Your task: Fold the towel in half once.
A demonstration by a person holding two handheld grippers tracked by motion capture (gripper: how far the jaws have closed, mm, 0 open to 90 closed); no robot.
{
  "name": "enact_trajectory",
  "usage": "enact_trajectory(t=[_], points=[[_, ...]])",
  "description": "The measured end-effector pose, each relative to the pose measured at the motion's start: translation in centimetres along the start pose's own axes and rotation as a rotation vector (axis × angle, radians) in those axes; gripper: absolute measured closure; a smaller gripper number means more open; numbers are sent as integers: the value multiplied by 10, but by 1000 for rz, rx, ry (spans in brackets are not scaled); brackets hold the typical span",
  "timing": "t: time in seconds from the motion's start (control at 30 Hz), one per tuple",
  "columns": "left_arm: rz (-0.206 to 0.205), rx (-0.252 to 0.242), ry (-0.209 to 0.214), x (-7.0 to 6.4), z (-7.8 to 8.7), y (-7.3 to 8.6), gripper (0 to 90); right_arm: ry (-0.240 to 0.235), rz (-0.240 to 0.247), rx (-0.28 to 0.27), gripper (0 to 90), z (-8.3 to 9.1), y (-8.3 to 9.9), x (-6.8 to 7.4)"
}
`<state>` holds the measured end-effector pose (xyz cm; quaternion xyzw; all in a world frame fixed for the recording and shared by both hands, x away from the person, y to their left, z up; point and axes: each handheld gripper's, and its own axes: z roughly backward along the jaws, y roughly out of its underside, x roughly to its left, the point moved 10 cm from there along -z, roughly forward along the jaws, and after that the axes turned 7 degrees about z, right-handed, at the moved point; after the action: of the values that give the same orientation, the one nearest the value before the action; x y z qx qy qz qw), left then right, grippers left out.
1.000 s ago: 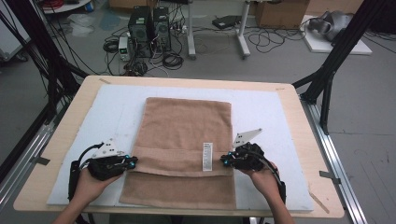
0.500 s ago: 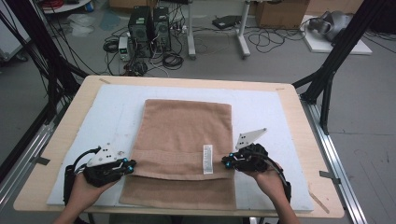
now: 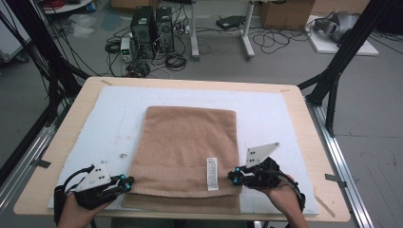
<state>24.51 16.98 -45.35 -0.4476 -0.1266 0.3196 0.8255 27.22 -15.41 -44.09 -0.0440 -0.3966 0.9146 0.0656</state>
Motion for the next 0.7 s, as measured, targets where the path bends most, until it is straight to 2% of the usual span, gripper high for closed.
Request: enact_trajectory(t=[0.03, 0.07, 0.13, 0.23, 0.33, 0.57, 0.7], points=[[11, 1, -6, 1, 0, 1, 777, -28, -8, -17, 764, 1, -1, 2], [13, 6, -9, 3, -1, 2, 731, -35, -16, -29, 717, 3, -1, 2], [21, 4, -18, 9, -3, 1, 700, -34, -36, -41, 698, 4, -1, -1], [31, 4, -26, 18, -10, -1, 675, -17, -49, -48, 666, 3, -1, -9], [43, 4, -34, 25, -19, -4, 659, 7, -61, -20, 637, -2, 2, -18], [37, 3, -11, 24, -38, -14, 640, 41, -84, 3, 603, -14, 4, -37], [35, -4, -4, 26, -43, -22, 629, 52, -101, -11, 583, -15, 1, -46]])
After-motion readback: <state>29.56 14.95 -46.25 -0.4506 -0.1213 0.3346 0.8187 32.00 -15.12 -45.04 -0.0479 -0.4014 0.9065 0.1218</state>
